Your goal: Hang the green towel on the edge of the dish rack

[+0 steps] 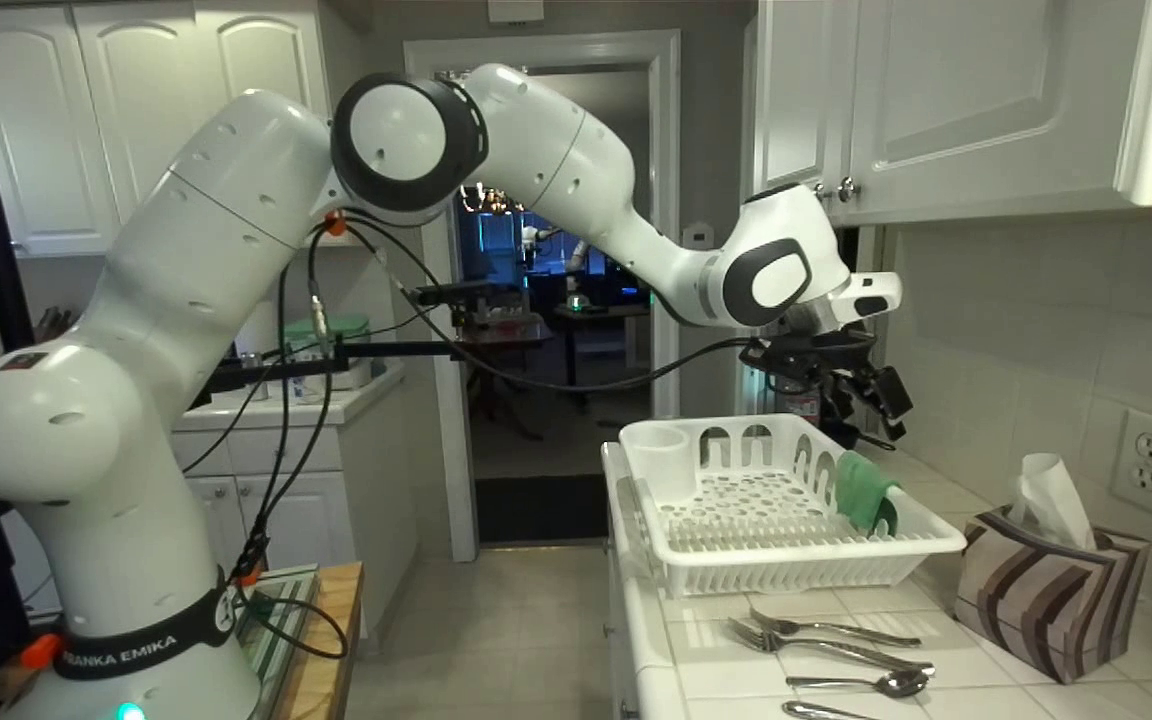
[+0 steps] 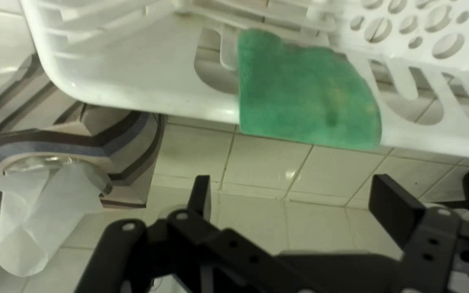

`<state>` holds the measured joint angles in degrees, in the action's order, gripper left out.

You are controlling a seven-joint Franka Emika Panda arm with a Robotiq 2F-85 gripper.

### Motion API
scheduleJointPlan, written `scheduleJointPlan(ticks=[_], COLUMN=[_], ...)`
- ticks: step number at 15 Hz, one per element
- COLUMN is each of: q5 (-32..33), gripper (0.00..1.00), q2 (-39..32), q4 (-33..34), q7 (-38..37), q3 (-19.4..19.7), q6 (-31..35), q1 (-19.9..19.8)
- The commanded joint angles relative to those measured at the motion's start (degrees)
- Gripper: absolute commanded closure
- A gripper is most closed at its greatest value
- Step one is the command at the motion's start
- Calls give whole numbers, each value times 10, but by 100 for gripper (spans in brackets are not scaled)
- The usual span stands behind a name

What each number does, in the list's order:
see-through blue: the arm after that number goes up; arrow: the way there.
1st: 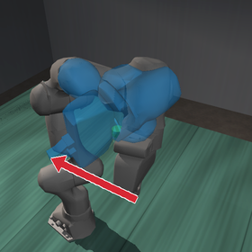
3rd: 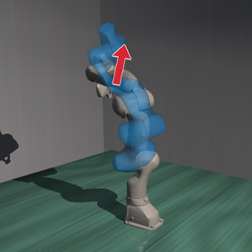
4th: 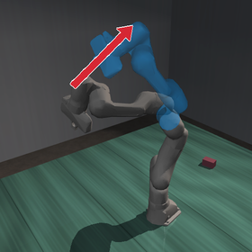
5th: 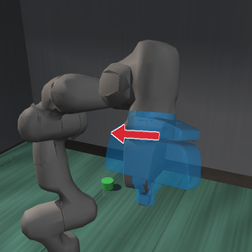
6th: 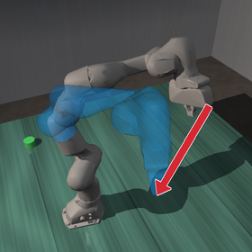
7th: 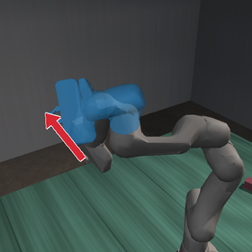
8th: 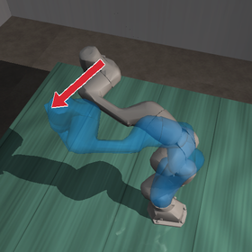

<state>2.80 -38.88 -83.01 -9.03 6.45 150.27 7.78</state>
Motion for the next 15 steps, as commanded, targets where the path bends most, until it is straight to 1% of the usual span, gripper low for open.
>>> scheduleJointPlan(ticks=[1, 4, 8, 12, 14, 15], q5=[22, 26, 23, 10, 2, 0], gripper=[0, 0, 0, 0, 0, 0], q2=[99, 155, 221, 276, 297, 307], q4=[-140, -194, -235, -263, -274, -282], q7=[-24, -39, -45, -44, -37, -37], q3=[3, 2, -9, -22, -28, -30], q6=[-32, -94, -158, -204, -218, -210], q1=[16, 18, 3, -14, -21, -25])
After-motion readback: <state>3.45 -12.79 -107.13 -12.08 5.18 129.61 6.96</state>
